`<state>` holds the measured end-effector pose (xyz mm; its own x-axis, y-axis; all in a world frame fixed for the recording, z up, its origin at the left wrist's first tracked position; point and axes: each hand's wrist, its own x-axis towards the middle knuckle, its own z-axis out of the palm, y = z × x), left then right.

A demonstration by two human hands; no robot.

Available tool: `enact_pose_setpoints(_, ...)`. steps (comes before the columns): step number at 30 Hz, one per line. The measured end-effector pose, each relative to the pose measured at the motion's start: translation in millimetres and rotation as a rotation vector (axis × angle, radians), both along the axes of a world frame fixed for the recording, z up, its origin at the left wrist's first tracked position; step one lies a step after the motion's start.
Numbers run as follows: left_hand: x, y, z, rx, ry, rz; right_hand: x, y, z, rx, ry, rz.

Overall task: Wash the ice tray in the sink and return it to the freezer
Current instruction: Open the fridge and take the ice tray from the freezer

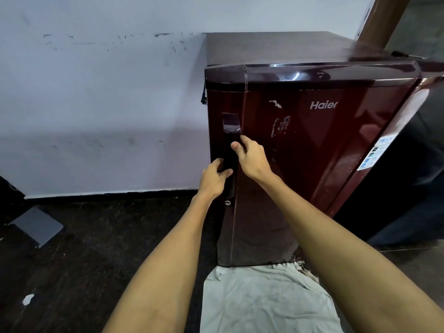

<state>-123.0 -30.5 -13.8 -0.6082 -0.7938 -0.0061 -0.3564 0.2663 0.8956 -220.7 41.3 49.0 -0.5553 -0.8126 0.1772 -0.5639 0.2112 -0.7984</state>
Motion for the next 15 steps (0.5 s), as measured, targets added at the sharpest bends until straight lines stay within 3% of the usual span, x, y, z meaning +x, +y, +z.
enact_pose_setpoints(9,7.5,15.7,5.7,-0.029,-0.033,0.005,0.4,14.5,-0.9,-0.003,-0.020,0.041)
enact_pose_setpoints(15,33.7,66.3,6.1,-0.034,0.048,-0.028,8.0,59.5,-10.8,-0.050,-0.051,0.091)
